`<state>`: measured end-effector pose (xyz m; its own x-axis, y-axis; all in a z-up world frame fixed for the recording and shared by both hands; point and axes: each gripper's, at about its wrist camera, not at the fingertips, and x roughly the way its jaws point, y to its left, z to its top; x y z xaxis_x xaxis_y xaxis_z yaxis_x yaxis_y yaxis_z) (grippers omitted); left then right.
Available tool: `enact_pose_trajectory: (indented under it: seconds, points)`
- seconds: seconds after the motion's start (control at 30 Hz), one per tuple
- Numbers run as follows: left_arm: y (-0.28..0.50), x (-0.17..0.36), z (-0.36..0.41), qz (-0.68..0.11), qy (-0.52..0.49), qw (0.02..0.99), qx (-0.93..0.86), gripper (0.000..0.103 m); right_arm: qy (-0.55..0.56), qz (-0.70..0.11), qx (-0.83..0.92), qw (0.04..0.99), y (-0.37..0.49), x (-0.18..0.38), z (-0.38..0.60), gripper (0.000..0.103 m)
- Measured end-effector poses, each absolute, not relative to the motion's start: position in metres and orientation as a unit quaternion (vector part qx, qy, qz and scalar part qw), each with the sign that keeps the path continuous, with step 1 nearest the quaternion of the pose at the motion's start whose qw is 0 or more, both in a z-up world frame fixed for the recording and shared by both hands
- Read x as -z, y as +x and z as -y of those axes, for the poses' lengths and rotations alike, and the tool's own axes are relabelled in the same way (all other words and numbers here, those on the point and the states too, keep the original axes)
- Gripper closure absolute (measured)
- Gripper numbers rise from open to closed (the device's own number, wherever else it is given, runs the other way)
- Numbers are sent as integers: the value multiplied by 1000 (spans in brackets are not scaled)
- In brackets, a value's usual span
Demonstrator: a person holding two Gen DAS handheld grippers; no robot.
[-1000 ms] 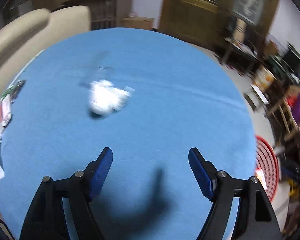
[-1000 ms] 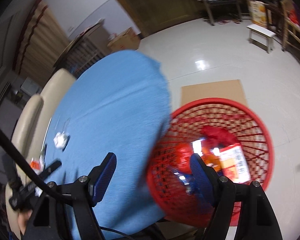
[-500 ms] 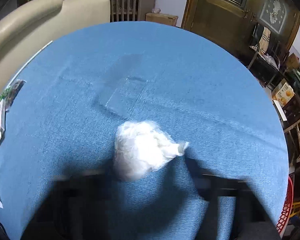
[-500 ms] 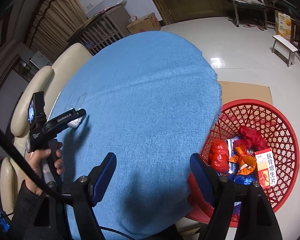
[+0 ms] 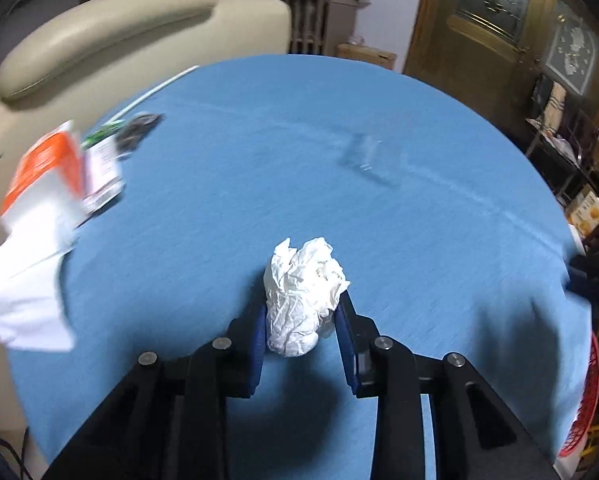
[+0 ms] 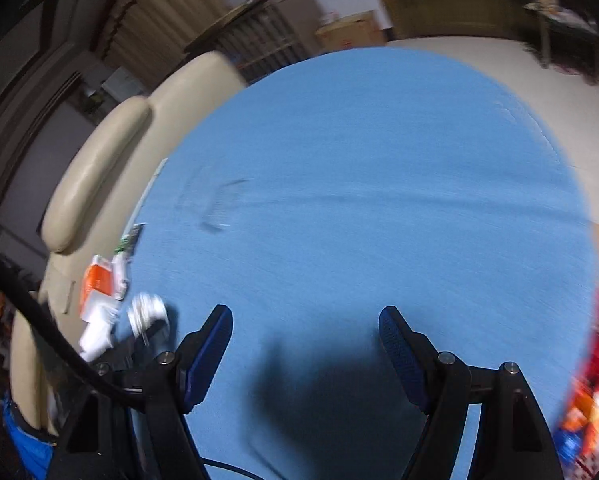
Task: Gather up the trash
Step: 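Move the left gripper to the white crumpled paper and grasp it, then grasp the clear plastic container with the right gripper while the left holds the paper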
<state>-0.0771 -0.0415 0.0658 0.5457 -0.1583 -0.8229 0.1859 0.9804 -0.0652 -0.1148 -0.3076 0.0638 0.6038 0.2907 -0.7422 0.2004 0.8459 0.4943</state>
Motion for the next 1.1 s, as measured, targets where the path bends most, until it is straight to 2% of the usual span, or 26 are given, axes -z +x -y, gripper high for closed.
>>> enact_pose_trajectory:
  seconds: [0.17, 0.4, 0.5, 0.67, 0.87, 1.1]
  points:
    - [-88, -60, 15, -473, 3, 877, 80, 69, 275, -444, -63, 850, -43, -65, 260, 24]
    - [-83, -59, 7, -474, 5, 876, 87, 69, 154, -413, -69, 895, 55, -105, 216, 24]
    - [-78, -60, 9, -472, 8, 877, 89, 69, 122, -428, -81, 892, 100, -109, 213, 24]
    - [-78, -58, -3, -472, -10, 878, 81, 69, 103, -505, -113, 850, 154, -76, 210, 24]
    - [-81, -63, -16, -466, -18, 881, 83, 69, 112, -562, -174, 801, 131, -45, 201, 25]
    - [-84, -66, -23, -462, -34, 881, 99, 69, 195, -525, -232, 795, -1, -65, 232, 24]
